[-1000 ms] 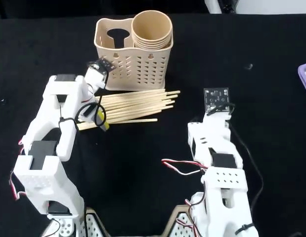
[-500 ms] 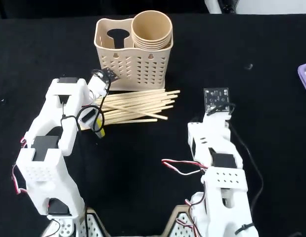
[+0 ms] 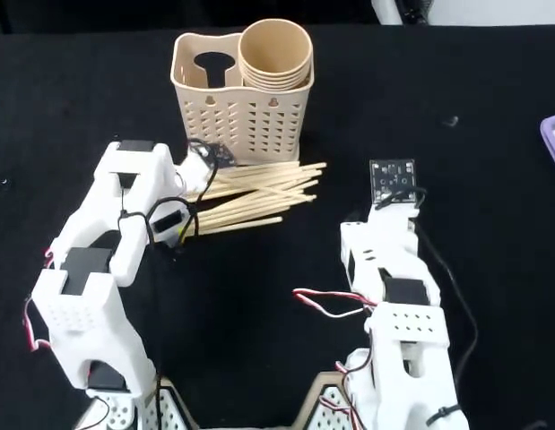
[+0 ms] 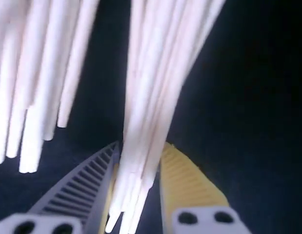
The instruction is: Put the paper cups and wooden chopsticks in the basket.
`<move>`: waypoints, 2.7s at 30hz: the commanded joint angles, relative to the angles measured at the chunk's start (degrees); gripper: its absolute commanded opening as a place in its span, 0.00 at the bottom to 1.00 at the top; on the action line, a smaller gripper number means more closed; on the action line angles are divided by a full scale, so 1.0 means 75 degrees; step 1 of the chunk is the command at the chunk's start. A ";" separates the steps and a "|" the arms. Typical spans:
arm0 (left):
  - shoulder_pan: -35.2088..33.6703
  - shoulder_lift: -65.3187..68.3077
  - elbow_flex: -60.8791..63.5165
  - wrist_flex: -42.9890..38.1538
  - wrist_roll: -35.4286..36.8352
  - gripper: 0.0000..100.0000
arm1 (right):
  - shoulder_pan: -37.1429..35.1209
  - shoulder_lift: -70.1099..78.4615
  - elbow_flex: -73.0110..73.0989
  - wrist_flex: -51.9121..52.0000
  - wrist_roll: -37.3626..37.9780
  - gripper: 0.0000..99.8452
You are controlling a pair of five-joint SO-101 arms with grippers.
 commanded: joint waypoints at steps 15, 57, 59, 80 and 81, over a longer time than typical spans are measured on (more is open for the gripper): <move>-0.0311 -0.2907 0.3053 -0.0445 -0.0832 0.03 | -0.0094 0.0018 -0.0041 -0.0152 -0.0023 0.15; -0.0334 -0.3141 0.1928 0.0363 -0.0867 0.26 | -0.0105 0.0018 0.0029 -0.0176 -0.0023 0.15; -0.0404 -0.3153 0.1952 0.0363 -0.0879 0.26 | -0.0105 0.0018 0.0029 -0.0176 -0.0023 0.15; 0.0053 -0.3083 0.0897 0.1512 0.0211 0.28 | -0.0105 0.0018 0.0029 -0.0176 -0.0023 0.15; 0.0252 -0.3083 0.1166 0.1055 0.0457 0.30 | -0.0105 0.0018 0.0029 -0.0176 -0.0023 0.15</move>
